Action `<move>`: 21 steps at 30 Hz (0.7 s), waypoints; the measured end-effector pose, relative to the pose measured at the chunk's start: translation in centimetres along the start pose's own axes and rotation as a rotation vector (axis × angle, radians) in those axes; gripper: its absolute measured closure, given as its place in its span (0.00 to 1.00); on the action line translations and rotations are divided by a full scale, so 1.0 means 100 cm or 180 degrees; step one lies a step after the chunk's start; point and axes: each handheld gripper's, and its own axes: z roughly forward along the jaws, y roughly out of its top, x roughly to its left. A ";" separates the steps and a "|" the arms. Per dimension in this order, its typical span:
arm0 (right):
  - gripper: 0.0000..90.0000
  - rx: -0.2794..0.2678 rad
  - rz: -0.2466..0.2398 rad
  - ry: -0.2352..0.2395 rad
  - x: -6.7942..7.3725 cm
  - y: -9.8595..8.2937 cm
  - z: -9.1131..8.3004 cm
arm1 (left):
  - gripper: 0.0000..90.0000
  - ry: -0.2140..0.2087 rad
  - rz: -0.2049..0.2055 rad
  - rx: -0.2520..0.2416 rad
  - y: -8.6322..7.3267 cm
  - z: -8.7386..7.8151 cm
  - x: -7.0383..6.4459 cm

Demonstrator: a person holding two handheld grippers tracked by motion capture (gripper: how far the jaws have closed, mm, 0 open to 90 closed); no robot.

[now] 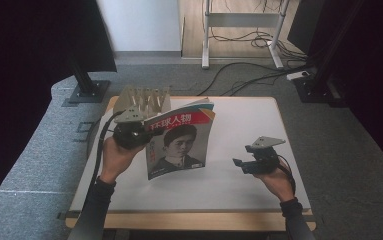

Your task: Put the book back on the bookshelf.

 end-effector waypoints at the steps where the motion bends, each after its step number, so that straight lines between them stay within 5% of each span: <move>1: 0.27 0.0022 0.0022 0.0008 -0.001 -0.003 0.001 | 0.97 0.0000 0.0000 0.0000 0.000 0.000 0.000; 16: 0.14 0.0133 0.0176 -0.0112 -0.004 -0.038 0.018 | 0.97 0.0301 -0.0221 -0.0043 -0.016 -0.043 0.010; 21: 0.02 0.0203 0.0263 -0.0166 -0.006 -0.049 0.024 | 0.97 0.0412 -0.0306 -0.0091 -0.023 -0.059 0.016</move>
